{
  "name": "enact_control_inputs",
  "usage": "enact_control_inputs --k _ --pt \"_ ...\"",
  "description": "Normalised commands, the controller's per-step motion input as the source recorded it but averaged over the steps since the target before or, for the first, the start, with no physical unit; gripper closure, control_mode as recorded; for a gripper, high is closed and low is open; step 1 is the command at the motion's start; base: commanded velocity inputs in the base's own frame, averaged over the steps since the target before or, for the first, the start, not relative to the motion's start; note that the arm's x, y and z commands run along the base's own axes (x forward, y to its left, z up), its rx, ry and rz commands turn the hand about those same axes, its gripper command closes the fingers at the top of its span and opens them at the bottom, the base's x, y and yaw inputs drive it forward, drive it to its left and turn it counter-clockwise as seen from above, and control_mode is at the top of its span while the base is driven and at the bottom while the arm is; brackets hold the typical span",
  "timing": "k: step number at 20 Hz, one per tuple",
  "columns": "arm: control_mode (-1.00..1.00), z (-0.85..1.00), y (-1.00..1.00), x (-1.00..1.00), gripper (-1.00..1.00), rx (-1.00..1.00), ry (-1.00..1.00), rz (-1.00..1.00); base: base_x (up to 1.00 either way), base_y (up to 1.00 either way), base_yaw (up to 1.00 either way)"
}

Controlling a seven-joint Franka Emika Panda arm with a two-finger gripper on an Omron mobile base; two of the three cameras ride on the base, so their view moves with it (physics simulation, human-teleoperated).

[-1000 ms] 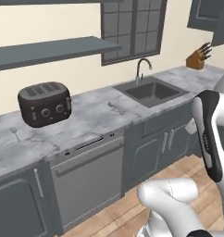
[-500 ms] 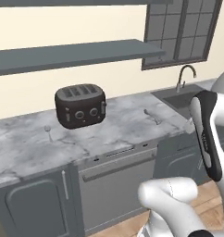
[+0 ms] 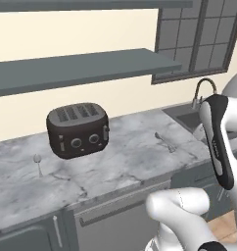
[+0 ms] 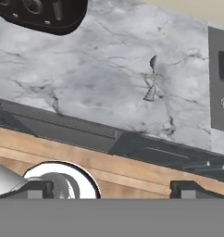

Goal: Organize the utensils by type. Pick up the wooden spoons from the counter and place them in the open cabinet. Then pick up the metallic utensils from the counter and place them in the open drawer.

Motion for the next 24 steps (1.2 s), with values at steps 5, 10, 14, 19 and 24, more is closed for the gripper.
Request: enact_control_inputs --k 5,10,14,19,24 --pt "1.00 0.00 0.00 0.00 -1.00 0.00 0.00 0.00 0.62 -0.32 -0.02" --pt "1.00 0.00 0.00 0.00 -1.00 0.00 0.00 0.00 0.22 -0.11 -0.01" --pt "1.00 0.00 0.00 0.00 -1.00 0.00 0.00 0.00 0.01 0.00 0.00" --pt "-1.00 -0.25 0.15 0.41 -1.00 0.01 0.15 -0.14 0.00 0.00 0.00" --pt "-1.00 -0.37 0.38 0.54 -1.00 0.00 0.28 -0.18 0.00 0.00 0.00"
